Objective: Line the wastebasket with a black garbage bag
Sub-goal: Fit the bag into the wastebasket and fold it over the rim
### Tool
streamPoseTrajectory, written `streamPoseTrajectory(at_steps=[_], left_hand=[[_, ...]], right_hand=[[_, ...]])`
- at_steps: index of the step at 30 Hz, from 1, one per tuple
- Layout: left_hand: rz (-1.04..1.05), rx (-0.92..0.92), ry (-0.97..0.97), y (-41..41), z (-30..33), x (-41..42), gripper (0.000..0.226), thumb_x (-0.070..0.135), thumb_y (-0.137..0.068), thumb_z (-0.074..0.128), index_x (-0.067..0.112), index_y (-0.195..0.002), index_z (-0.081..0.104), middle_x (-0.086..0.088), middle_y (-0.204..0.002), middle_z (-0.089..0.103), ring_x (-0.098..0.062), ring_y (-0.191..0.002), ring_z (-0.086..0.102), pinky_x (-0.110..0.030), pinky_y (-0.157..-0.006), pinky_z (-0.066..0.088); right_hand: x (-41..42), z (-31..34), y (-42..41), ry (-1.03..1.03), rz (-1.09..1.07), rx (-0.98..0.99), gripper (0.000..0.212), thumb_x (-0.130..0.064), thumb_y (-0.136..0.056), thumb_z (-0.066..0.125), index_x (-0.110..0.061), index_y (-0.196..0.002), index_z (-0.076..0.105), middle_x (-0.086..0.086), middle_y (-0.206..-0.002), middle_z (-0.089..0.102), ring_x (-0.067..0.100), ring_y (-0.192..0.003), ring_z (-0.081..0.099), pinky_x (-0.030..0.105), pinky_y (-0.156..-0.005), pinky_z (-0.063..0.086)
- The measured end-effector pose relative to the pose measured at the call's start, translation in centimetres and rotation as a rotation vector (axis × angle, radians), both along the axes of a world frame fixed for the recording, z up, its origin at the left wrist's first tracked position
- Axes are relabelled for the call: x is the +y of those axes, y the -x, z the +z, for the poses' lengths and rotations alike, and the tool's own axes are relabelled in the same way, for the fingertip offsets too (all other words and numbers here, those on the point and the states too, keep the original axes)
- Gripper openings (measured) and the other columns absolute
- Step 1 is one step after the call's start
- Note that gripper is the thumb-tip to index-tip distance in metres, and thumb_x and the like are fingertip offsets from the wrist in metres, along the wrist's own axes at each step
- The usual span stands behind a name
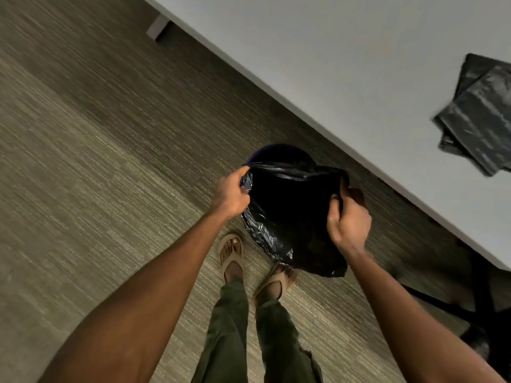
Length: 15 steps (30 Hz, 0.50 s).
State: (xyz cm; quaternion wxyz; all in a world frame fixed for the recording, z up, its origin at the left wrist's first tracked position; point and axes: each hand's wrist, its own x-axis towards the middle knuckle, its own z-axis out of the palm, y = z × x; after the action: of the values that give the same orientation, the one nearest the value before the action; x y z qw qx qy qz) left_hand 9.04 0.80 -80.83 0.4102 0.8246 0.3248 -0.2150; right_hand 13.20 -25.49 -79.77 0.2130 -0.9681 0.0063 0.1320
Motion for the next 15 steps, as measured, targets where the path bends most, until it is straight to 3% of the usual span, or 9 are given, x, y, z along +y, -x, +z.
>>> streamPoseTrajectory(at_steps=[2, 4, 6, 8, 11, 15], left_hand=[[0.055, -0.002, 0.017, -0.4, -1.6, 0.0, 0.071, -0.006, -0.096, 0.059, 0.025, -0.158, 0.043, -0.008, -0.149, 0.06, -0.008, -0.087, 0.067, -0.003, -0.061, 0.049], [0.075, -0.032, -0.009, -1.0, -3.0, 0.3, 0.068, -0.003, -0.095, 0.061, 0.025, -0.156, 0.046, -0.007, -0.143, 0.064, -0.006, -0.095, 0.063, -0.003, -0.064, 0.048], [0.079, -0.062, -0.053, -1.7, -4.7, 0.5, 0.065, -0.002, -0.093, 0.062, 0.022, -0.153, 0.05, -0.008, -0.138, 0.067, -0.01, -0.102, 0.064, -0.01, -0.084, 0.053], [0.074, -0.072, -0.096, -2.6, -6.7, 0.6, 0.056, 0.001, -0.092, 0.063, 0.019, -0.145, 0.057, -0.011, -0.132, 0.07, -0.025, -0.114, 0.07, -0.032, -0.1, 0.057], [0.014, -0.043, -0.21, -3.5, -9.3, 1.0, 0.035, 0.007, -0.092, 0.06, 0.008, -0.127, 0.066, -0.019, -0.123, 0.07, -0.038, -0.111, 0.069, -0.041, -0.093, 0.057], [-0.033, -0.001, -0.303, -4.9, -12.3, 2.0, 0.029, 0.013, -0.089, 0.066, 0.002, -0.115, 0.071, -0.024, -0.115, 0.072, -0.042, -0.104, 0.072, -0.043, -0.086, 0.06]], right_hand=[[0.1, -1.6, -0.6, 0.016, 0.053, 0.027, 0.052, -0.033, -0.102, 0.038, -0.023, -0.152, 0.042, 0.018, -0.115, 0.061, 0.036, -0.098, 0.064, 0.043, -0.079, 0.05], [0.3, -3.3, -1.3, -0.012, 0.145, -0.06, 0.061, -0.029, -0.099, 0.039, -0.029, -0.16, 0.031, 0.018, -0.122, 0.054, 0.037, -0.1, 0.059, 0.036, -0.078, 0.045], [0.4, -5.2, -2.4, 0.037, 0.211, -0.133, 0.064, -0.024, -0.094, 0.043, -0.026, -0.158, 0.036, 0.02, -0.122, 0.054, 0.039, -0.096, 0.059, 0.032, -0.073, 0.037], [0.4, -7.2, -3.6, 0.121, 0.223, -0.143, 0.065, -0.018, -0.094, 0.047, -0.027, -0.157, 0.038, 0.02, -0.126, 0.053, 0.041, -0.094, 0.061, 0.033, -0.069, 0.038], [0.5, -9.5, -4.8, 0.149, 0.266, -0.189, 0.064, -0.01, -0.092, 0.05, -0.021, -0.155, 0.045, 0.023, -0.13, 0.056, 0.043, -0.084, 0.062, 0.037, -0.063, 0.043], [0.9, -12.7, -6.4, 0.184, 0.392, -0.236, 0.064, -0.021, -0.091, 0.037, -0.017, -0.155, 0.044, 0.023, -0.126, 0.058, 0.042, -0.065, 0.057, 0.039, -0.054, 0.043]])
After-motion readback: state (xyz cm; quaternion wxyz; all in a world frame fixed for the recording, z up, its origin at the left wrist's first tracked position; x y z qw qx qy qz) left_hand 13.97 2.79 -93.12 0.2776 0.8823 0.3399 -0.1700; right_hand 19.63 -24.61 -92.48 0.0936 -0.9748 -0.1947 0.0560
